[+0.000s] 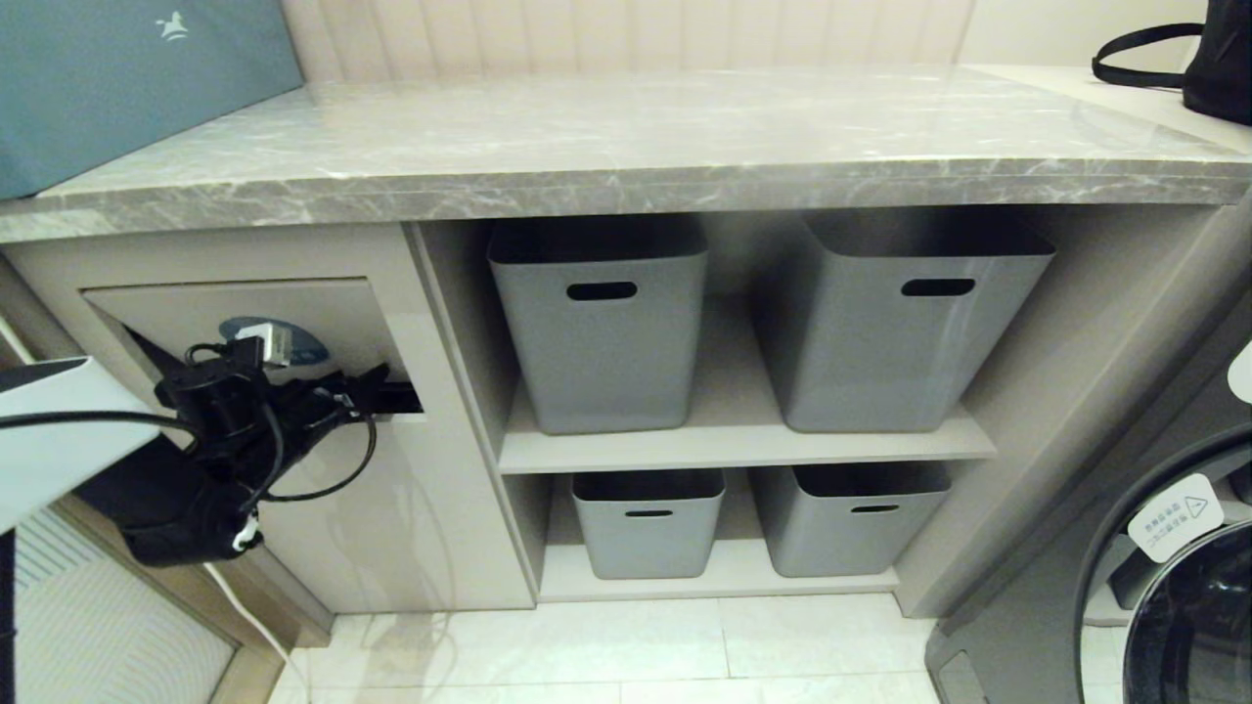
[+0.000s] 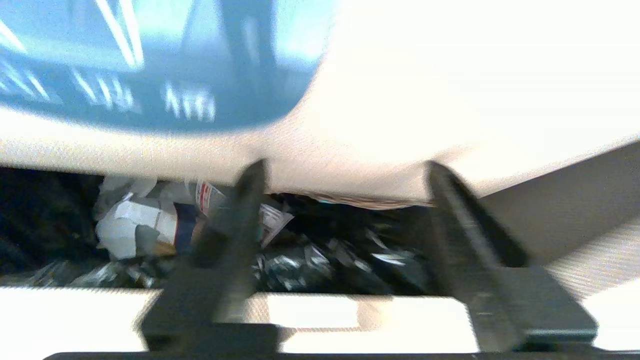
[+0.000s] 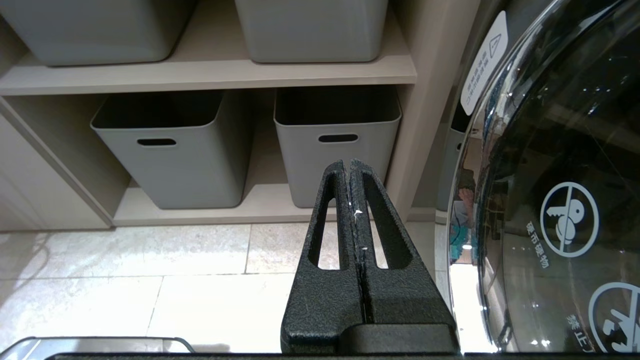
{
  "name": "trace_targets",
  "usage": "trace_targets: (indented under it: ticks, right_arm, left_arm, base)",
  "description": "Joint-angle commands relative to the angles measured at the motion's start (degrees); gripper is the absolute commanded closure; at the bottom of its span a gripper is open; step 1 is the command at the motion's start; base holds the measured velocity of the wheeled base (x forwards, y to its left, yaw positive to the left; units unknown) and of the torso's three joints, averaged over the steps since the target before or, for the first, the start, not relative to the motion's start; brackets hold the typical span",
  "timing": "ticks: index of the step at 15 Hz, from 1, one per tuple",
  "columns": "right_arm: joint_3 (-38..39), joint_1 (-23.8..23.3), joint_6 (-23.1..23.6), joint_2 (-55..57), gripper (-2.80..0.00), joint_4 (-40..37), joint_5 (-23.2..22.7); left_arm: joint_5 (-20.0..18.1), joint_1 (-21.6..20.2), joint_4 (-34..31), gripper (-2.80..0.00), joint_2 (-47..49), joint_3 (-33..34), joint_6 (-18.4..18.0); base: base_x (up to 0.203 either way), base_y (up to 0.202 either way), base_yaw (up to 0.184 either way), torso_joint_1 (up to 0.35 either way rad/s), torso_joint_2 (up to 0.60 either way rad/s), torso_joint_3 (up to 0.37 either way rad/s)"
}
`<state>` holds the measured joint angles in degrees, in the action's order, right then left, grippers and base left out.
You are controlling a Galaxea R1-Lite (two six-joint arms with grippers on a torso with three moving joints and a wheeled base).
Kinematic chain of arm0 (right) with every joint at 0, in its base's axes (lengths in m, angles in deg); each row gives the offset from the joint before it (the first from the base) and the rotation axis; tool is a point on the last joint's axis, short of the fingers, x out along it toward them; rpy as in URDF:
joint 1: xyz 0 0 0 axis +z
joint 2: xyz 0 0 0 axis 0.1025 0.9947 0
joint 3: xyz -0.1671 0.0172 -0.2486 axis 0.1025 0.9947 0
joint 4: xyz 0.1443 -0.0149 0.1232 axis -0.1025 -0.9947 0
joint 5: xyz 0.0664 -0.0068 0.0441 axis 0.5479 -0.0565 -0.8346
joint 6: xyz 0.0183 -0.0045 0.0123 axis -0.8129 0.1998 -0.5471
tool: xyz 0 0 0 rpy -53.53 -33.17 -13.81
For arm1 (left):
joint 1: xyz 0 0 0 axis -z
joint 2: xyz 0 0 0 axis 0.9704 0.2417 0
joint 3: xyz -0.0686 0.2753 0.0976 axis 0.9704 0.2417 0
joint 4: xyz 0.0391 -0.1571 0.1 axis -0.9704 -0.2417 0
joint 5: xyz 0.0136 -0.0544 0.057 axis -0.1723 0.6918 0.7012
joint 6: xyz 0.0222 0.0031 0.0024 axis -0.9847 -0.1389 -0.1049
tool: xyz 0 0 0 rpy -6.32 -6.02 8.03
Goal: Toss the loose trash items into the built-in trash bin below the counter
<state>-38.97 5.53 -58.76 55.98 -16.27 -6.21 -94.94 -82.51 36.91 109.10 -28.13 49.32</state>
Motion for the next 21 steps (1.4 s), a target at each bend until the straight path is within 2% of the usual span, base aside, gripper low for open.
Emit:
trace_targets:
  ticks: [1,3,5,9,11,14,16,18,19,20,21]
  right_arm:
    - [0.09,0.0,0.0,-0.02,0.0,0.02,-0.01]
    - [0.09,0.0,0.0,-0.02,0.0,0.02,0.01]
    - [0.09,0.0,0.0,-0.02,0.0,0.02,-0.06]
    - [0.09,0.0,0.0,-0.02,0.0,0.02,-0.06]
    - [0.09,0.0,0.0,-0.02,0.0,0.02,-0.06]
    - [0.09,0.0,0.0,-0.02,0.0,0.02,0.02]
    - [0.09,0.0,0.0,-0.02,0.0,0.02,0.02]
    - [0.09,0.0,-0.13,-0.02,0.0,0.02,0.02]
    - [0.09,-0.08,-0.18,-0.02,0.0,0.02,0.02]
    - [0.09,-0.09,-0.23,-0.02,0.0,0.02,0.02]
    - [0.09,0.0,-0.18,-0.02,0.0,0.02,0.02]
  left_arm:
    - [-0.09,-0.01,0.48,0.0,-4.49,3.14,0.09]
    - [-0.31,0.03,0.53,0.0,-8.74,10.53,0.17]
    - [-0.52,0.05,0.55,0.0,-15.53,20.95,0.01]
    - [-0.35,-0.11,-1.83,0.0,-38.16,35.55,-0.41]
    - [1.16,-0.04,-11.6,0.0,-54.71,39.71,-0.65]
    - [4.04,1.2,-37.17,0.0,-83.16,43.57,-0.84]
    - [5.41,1.62,-50.39,0.0,-99.66,47.69,-1.63]
    - [6.77,2.33,-59.71,0.0,-109.94,52.13,-3.91]
    - [7.44,3.16,-63.7,0.0,-112.75,54.09,-6.53]
    - [8.09,3.96,-67.57,0.0,-114.15,55.3,-9.52]
    - [9.02,4.14,-70.13,0.0,-113.64,55.16,-9.96]
  base:
    - [0.0,0.0,0.0,0.0,0.0,0.0]
    - [0.0,0.0,0.0,0.0,0.0,0.0]
    - [0.0,0.0,0.0,0.0,0.0,0.0]
    - [0.0,0.0,0.0,0.0,0.0,0.0]
    - [0.0,0.0,0.0,0.0,0.0,0.0]
    - [0.0,0.0,0.0,0.0,0.0,0.0]
    - [0.0,0.0,0.0,0.0,0.0,0.0]
    - [0.0,0.0,0.0,0.0,0.0,0.0]
    - [0.0,0.0,0.0,0.0,0.0,0.0]
    - [0.0,0.0,0.0,0.0,0.0,0.0]
    - [0.0,0.0,0.0,0.0,0.0,0.0]
